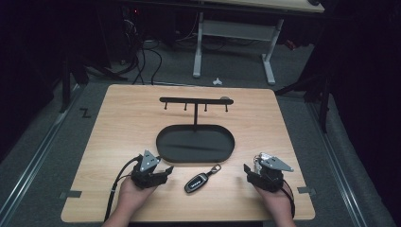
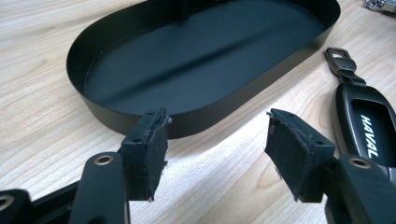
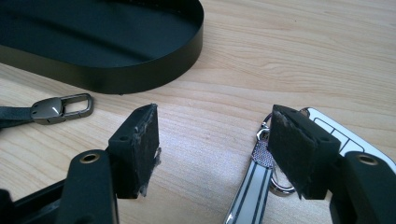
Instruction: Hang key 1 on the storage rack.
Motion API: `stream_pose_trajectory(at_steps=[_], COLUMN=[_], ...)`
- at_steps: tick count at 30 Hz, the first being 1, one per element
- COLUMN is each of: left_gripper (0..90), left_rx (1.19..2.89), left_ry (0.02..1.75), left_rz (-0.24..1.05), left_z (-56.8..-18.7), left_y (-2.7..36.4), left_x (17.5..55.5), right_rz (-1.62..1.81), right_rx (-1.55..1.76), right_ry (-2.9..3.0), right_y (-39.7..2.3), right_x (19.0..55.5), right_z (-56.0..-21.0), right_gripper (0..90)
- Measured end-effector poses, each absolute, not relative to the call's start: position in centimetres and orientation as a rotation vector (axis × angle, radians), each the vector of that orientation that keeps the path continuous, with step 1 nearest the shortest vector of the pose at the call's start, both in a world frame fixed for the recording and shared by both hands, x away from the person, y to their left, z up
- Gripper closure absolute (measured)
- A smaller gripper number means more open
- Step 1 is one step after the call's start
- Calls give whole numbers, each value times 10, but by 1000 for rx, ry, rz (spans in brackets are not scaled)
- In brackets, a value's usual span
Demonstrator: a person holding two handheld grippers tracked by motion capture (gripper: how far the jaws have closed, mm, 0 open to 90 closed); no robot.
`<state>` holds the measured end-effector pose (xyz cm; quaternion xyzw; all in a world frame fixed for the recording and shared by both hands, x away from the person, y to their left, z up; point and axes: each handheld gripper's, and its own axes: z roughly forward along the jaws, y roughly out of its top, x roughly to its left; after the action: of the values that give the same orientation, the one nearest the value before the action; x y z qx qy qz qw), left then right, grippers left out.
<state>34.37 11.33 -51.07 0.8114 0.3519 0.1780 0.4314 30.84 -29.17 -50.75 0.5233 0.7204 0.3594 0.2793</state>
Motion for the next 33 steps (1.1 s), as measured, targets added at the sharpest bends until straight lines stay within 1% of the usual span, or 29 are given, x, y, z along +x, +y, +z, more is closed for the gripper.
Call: stream_pose_trajectory(at_steps=[10, 16, 23, 28, 33], left_gripper=[415, 428, 426, 425, 470], left_rx=[2046, 2123, 2222, 2257, 2279], left_ry=[855, 795, 747, 690, 646], left_rz=[440, 449, 494, 496, 475], left_z=[-511, -513, -518, -517, -518], left_y=[108, 96, 78, 66, 57], left_x=[342, 337, 330, 322, 317], right_rz=[965, 966, 959, 957, 956], right_rx=[1403, 1399, 1403, 1405, 1402], right_ry=[1953, 1955, 1965, 1970, 1975], right_y=[-288, -289, -287, -287, -287], right_x=[310, 310, 310, 311, 311], right_z=[-509, -509, -510, -511, -511], right_gripper=[344, 347, 348, 350, 350])
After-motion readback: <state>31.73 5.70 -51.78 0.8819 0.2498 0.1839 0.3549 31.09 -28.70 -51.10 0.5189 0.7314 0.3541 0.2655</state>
